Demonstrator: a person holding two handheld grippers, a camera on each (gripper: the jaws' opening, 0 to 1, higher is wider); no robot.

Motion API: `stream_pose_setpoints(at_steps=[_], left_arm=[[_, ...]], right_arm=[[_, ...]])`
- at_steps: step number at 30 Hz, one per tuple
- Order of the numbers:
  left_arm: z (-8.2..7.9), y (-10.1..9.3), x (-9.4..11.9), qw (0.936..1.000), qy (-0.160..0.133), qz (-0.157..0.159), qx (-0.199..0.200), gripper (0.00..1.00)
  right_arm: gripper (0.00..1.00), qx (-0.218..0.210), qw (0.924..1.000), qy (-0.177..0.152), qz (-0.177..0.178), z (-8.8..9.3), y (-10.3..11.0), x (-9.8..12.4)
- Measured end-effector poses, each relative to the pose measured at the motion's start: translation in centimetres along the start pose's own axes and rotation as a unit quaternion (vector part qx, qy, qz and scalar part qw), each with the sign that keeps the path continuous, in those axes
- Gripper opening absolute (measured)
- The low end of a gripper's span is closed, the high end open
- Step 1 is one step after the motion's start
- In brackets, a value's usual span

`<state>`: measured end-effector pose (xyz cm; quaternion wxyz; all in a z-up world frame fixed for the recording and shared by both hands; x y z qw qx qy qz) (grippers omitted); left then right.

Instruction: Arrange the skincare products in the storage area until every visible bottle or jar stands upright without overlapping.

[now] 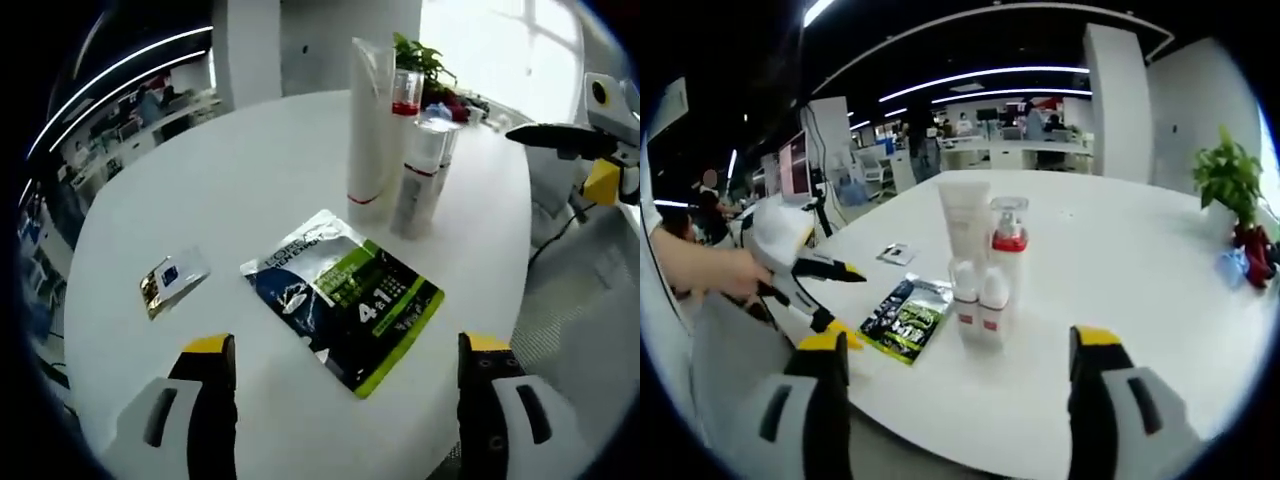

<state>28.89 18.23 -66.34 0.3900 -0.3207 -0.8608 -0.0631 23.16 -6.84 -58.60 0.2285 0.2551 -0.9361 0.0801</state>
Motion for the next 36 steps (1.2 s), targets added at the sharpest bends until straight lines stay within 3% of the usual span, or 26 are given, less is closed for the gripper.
stream_pose_setpoints(at_steps=[13, 24, 36], left_arm=[[2.0, 1.0, 3.7, 0.9987, -0.002, -0.009, 0.051, 0.97], [3.1, 1.7, 6.9, 0.9944, -0.026, -0.027, 0.099, 0.97], [4.4, 1.7, 8.3, 0.9898, -0.038, -0.044, 0.13, 0.97]], right_arm=[[0.91, 0.008, 0.9999, -0.003, -0.013, 0.0, 0.3, 0.2], [0.91, 0.01, 0.9998, -0.005, -0.018, 0.0, -0.1, 0.5], [0.91, 0.01, 0.9997, -0.003, -0.023, 0.4, -0.4, 0.8]])
Point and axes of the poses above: the point that each gripper's makers call its tool centre point, and the gripper's own axes: x roughly backward along the fingers, y roughly to its left, z roughly out of its underside, the point moved 7 cm from there along x, roughly backward along the fingers, and after that the axes turned 7 degrees about x, right-handed, at the moved point
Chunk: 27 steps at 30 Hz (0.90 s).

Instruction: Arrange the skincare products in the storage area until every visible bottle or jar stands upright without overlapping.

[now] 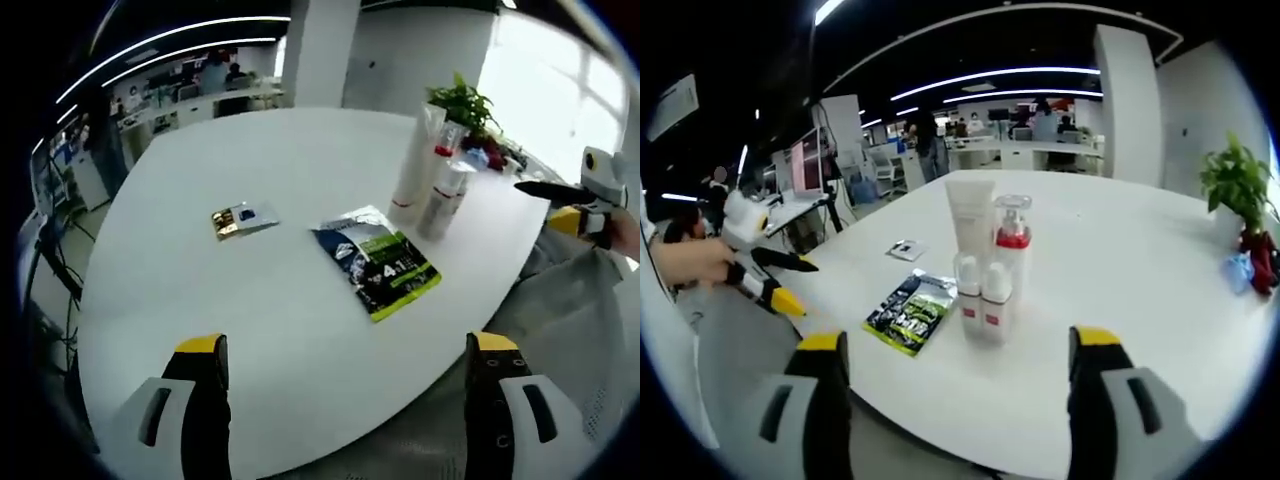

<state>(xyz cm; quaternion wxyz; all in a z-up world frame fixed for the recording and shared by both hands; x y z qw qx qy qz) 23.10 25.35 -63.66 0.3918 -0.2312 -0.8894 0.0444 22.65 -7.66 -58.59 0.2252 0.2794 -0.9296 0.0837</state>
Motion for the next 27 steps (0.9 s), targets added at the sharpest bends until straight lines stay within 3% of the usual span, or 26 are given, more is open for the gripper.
stream_pose_setpoints(at_steps=[12, 21, 27], left_arm=[[-0.6, -0.3, -0.1, 1.0, 0.001, -0.006, 0.008, 0.97], [-2.6, 0.3, -1.1, 0.9994, 0.006, -0.026, 0.023, 0.95], [-4.0, 0.8, -3.0, 0.9987, 0.022, -0.04, 0.023, 0.92]], right_arm=[[0.91, -0.003, 1.0, 0.002, -0.003, 0.4, -0.2, -0.2], [0.91, -0.009, 1.0, 0.001, -0.003, 0.5, -0.4, -0.5], [0.91, -0.013, 0.9999, 0.002, 0.002, 0.6, -1.2, -0.8]])
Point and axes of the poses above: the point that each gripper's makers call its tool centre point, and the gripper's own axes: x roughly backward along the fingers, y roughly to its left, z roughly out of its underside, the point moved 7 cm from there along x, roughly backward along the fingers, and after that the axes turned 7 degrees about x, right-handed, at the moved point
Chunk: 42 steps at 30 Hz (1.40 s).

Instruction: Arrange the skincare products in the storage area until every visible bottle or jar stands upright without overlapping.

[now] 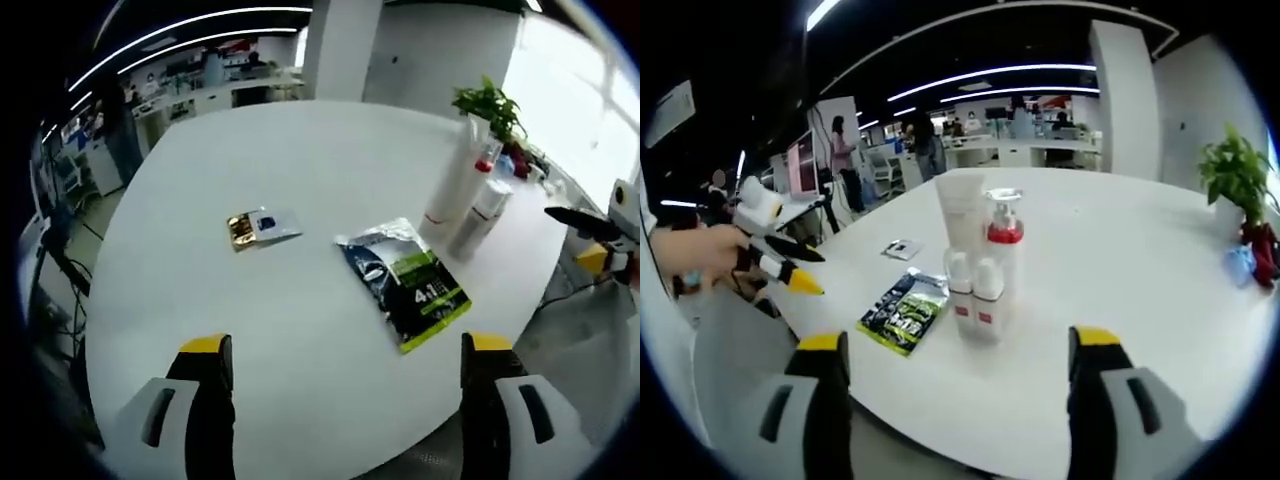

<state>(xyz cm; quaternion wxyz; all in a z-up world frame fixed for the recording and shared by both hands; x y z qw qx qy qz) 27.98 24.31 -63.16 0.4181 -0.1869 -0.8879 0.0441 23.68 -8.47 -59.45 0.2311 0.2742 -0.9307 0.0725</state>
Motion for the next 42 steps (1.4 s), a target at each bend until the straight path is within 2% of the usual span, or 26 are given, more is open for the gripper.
stream_pose_setpoints(at_steps=[6, 18, 27, 35, 42], left_arm=[[-1.3, 0.1, -2.1, 0.9999, 0.012, -0.002, -0.001, 0.89], [-4.3, 1.7, -5.9, 0.9987, 0.045, -0.024, 0.002, 0.83], [-7.0, 2.8, -9.1, 0.9978, 0.053, -0.039, 0.002, 0.75], [-8.1, 4.3, -11.1, 0.9945, 0.053, -0.087, 0.021, 0.72], [-9.0, 4.8, -12.8, 0.9926, 0.044, -0.111, 0.019, 0.66]], right_arm=[[0.91, -0.006, 1.0, 0.003, 0.006, 0.2, -0.5, -0.2], [0.9, -0.024, 0.9993, 0.015, 0.023, 1.0, -1.6, -0.5], [0.9, -0.036, 0.9986, 0.02, 0.032, 1.4, -1.9, -0.8], [0.9, -0.048, 0.9979, 0.022, 0.038, 1.6, -2.0, -0.9], [0.9, -0.054, 0.9974, 0.026, 0.04, 1.9, -2.0, -1.0]])
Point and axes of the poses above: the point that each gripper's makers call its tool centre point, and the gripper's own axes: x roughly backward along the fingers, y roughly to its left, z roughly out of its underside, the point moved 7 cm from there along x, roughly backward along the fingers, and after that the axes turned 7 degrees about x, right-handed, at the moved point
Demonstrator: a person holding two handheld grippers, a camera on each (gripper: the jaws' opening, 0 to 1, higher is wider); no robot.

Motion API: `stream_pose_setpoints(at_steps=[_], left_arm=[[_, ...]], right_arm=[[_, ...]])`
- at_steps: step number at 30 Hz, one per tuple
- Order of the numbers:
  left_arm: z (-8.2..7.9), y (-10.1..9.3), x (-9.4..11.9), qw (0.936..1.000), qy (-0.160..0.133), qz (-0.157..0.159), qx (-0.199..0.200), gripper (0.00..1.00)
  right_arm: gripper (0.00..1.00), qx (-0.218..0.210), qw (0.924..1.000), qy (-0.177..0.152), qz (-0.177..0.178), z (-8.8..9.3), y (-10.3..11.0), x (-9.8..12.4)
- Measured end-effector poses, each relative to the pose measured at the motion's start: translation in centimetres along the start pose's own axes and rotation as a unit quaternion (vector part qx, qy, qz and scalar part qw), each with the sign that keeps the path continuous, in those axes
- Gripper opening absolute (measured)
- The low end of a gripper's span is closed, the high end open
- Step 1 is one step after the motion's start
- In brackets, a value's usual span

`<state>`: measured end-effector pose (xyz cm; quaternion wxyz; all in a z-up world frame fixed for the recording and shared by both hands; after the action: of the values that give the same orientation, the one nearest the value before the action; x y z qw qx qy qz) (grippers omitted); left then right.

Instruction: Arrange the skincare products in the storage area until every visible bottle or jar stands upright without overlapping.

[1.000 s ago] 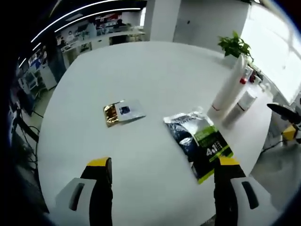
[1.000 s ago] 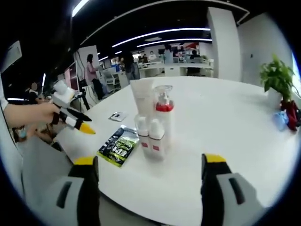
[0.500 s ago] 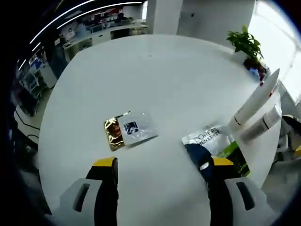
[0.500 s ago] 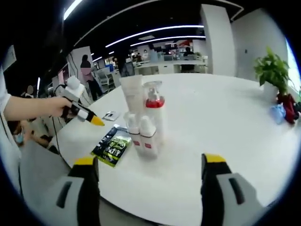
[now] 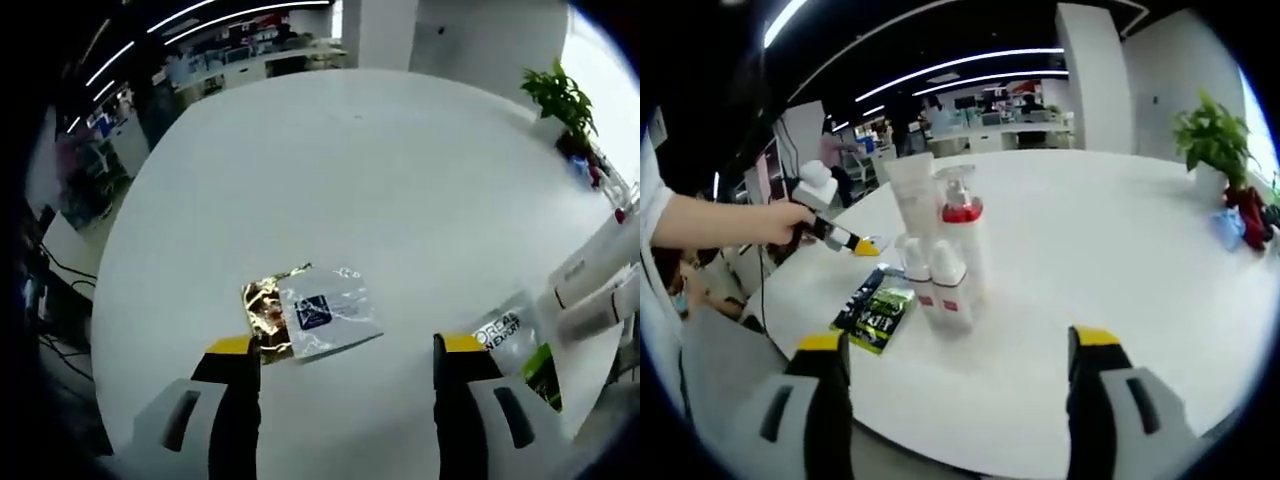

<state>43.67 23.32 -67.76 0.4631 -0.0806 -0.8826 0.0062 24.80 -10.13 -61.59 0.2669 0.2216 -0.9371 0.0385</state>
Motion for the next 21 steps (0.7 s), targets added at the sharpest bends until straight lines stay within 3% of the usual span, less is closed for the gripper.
stream_pose_setpoints(at_steps=[17, 21], left_arm=[[-0.5, 0.6, -2.1, 0.9998, 0.004, -0.019, -0.001, 0.53], [-0.6, 0.5, -2.1, 0.9998, -0.002, -0.017, -0.003, 0.43]], right_arm=[[0.9, -0.011, 0.9999, 0.006, 0.009, 0.5, -0.5, 0.1], [0.9, -0.009, 0.9999, 0.005, 0.008, 0.3, -0.4, 0.0]])
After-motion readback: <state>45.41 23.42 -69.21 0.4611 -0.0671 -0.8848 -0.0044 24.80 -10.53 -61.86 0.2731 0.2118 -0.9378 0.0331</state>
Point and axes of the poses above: the point that each gripper's makers call its tool centre point, and the gripper's own axes: x roughly backward along the fingers, y roughly to its left, z roughly out of its underside, the point moved 7 cm from there along x, roughly backward along the fingers, and after that the axes turned 7 degrees about x, right-handed, at the moved point
